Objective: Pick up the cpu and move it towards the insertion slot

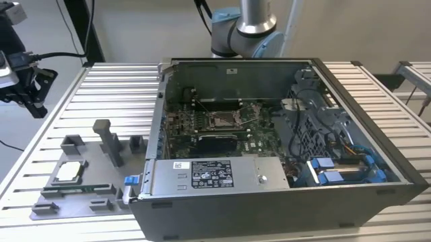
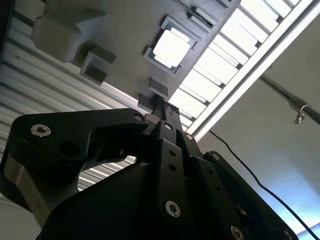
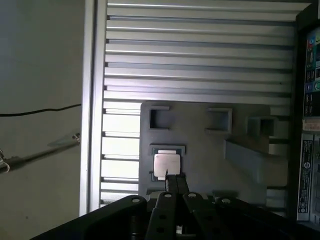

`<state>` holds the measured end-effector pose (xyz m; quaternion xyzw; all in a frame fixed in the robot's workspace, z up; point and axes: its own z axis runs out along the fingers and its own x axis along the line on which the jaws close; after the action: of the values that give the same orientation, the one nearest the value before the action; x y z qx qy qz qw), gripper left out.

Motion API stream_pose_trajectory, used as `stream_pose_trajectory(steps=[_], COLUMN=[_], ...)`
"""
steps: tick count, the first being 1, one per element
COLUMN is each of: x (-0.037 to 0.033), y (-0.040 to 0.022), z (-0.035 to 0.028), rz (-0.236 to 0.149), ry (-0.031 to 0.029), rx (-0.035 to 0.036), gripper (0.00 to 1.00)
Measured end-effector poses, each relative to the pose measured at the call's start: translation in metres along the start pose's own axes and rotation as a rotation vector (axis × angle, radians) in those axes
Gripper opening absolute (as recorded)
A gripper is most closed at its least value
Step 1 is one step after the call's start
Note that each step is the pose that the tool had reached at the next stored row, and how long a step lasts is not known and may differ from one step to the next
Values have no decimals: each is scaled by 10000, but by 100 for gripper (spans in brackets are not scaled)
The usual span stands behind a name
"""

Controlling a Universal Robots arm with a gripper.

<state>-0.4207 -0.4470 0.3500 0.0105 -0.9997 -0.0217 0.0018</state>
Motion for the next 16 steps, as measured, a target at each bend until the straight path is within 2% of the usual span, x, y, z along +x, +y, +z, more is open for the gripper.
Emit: stream_pose_trajectory(steps=[12,16], x=[-1,-1], y=[0,-3], z=[-1,60], rz=[-39,-40], ry=[3,3], rx=[1,6], gripper=[0,0])
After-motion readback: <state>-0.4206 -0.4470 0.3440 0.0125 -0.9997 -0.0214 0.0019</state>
